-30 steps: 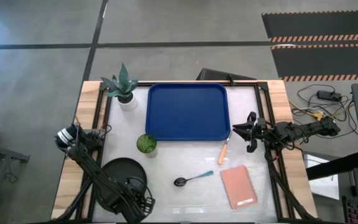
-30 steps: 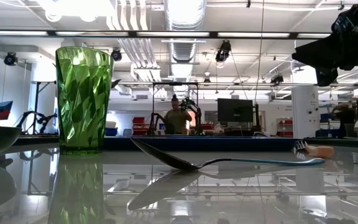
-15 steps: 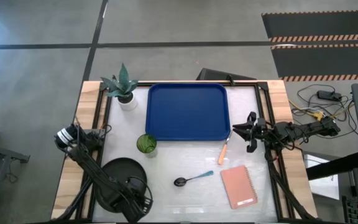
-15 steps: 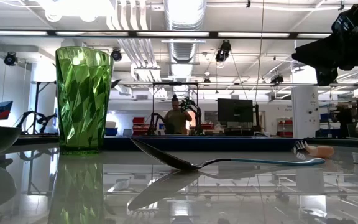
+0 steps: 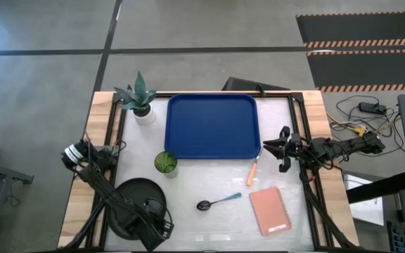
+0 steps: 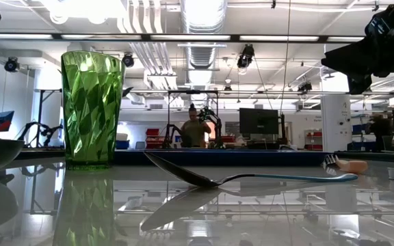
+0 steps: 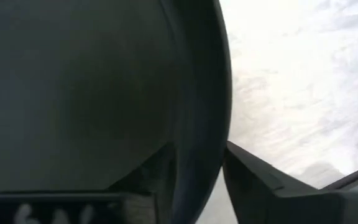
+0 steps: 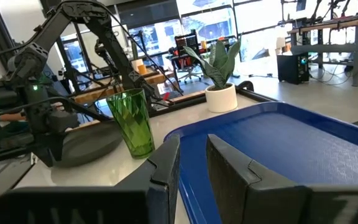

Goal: Pick and place plate/cup/fork/spoon on tray
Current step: Put the black plate on the blue tray

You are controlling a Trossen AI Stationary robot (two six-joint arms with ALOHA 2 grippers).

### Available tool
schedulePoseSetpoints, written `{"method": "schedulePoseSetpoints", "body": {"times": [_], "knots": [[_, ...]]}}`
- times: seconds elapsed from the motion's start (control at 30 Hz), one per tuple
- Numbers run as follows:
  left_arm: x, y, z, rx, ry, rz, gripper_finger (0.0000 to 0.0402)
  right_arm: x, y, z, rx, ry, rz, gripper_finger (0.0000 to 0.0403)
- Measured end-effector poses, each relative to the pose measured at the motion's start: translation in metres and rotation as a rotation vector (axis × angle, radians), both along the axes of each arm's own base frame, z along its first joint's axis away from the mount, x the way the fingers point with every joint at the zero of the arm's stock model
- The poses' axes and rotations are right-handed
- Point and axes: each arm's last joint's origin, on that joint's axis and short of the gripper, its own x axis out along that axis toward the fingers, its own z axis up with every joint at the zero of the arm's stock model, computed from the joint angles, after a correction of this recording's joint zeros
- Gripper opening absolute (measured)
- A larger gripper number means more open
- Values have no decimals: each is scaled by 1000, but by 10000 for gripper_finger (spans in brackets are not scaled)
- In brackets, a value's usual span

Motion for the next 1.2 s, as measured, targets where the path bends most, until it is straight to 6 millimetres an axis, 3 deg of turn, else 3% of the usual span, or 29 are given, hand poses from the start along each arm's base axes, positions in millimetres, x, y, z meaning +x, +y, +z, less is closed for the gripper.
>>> {"method": "schedulePoseSetpoints", "body": {"times": [0.3, 0.6, 0.73, 0.97, 1.2], "knots": [[0, 1, -5, -14, -23, 10, 11, 0, 0, 0, -1, 0, 0, 68], [1, -1, 4, -27, -41, -17, 7, 0, 0, 0, -1, 0, 0, 68], [5, -5, 17, -11, -84, -90, 5, 0, 0, 0, -1, 0, 0, 68], [13, -19, 49, 35, -214, -416, 2, 0, 0, 0, -8, 1, 0, 68], [20, -27, 83, -8, -316, -441, 0, 0, 0, 0, -10, 1, 0, 68]]}}
